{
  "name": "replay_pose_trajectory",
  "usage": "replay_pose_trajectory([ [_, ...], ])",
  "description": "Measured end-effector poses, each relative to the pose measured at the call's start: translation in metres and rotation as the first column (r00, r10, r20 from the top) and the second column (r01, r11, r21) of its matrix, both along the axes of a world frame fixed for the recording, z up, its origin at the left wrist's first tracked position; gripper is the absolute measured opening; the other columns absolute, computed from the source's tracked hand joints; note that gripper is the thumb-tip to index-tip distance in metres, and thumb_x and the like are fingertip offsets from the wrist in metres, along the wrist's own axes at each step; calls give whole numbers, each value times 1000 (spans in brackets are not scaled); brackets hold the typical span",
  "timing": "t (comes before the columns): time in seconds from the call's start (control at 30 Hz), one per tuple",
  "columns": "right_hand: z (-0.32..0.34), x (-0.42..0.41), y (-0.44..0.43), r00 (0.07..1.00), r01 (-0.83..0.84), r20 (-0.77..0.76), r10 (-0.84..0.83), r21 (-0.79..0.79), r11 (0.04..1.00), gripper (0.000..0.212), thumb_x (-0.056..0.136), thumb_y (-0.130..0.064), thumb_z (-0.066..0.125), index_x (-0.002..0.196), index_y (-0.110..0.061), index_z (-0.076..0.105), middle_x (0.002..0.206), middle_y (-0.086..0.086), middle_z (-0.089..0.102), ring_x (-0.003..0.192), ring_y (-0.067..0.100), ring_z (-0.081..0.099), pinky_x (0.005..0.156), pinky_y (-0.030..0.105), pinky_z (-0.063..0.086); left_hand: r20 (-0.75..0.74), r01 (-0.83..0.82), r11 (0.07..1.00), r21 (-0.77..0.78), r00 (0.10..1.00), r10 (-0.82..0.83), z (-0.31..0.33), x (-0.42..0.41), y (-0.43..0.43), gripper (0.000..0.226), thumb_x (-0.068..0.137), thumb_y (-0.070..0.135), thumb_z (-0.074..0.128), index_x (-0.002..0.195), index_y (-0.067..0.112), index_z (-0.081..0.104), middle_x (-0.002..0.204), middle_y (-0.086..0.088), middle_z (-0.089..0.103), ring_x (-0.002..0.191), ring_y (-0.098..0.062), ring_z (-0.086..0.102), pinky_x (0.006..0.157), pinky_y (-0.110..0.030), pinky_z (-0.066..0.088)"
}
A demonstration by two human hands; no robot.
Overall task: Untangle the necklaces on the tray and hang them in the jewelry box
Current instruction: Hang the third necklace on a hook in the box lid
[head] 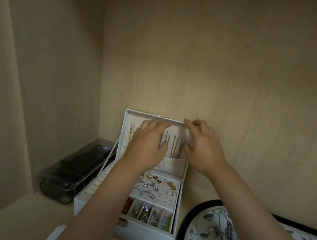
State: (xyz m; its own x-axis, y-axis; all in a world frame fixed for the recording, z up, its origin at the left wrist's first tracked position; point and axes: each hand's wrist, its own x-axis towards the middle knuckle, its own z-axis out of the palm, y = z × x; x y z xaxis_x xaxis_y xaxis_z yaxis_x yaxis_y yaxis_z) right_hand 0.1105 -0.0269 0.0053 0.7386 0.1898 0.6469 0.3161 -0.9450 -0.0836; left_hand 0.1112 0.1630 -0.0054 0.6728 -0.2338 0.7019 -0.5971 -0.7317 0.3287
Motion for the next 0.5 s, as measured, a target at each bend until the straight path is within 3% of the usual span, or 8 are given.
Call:
replay_pose_trajectory([
  [0.1,6,-8,3,1000,7,-5,-7,4,1000,71,87,-17,63,153,-13,36,138,16,46,119,36,49,100,45,43,-10,-23,997,77,1000,23,15,-3,11,61,96,24,55,152,24,32,153,2,35,142,-17,23,117,-41,25],
  [0.27,16,-34,11,992,-60,114,58,16,998,41,88,-15,65,129,-15,63,117,12,54,107,32,51,90,42,44,-55,-92,978,186,993,104,19,-26,41,69,100,39,48,158,27,13,163,6,15,149,-15,6,121,-36,4],
  [0.37,17,-56,19,981,-168,104,161,62,984,25,92,-14,63,118,-13,65,115,8,55,104,28,54,87,40,46,-4,-106,973,207,994,109,16,-49,56,64,100,42,47,157,29,19,158,7,27,146,-14,15,121,-34,1],
  [0.43,16,-75,24,970,-243,28,242,136,960,21,97,-14,58,118,-13,59,119,3,56,101,21,56,83,36,47,41,-121,972,203,993,115,18,-63,67,59,100,41,48,154,31,28,146,10,42,137,-12,26,121,-37,10],
  [0.5,13,-93,27,960,-266,-47,277,171,949,23,100,-14,54,122,-16,55,121,-2,59,99,14,55,80,29,45,-11,-94,980,175,995,98,22,-74,79,53,99,39,50,150,33,36,137,13,49,126,-7,30,117,-40,22],
])
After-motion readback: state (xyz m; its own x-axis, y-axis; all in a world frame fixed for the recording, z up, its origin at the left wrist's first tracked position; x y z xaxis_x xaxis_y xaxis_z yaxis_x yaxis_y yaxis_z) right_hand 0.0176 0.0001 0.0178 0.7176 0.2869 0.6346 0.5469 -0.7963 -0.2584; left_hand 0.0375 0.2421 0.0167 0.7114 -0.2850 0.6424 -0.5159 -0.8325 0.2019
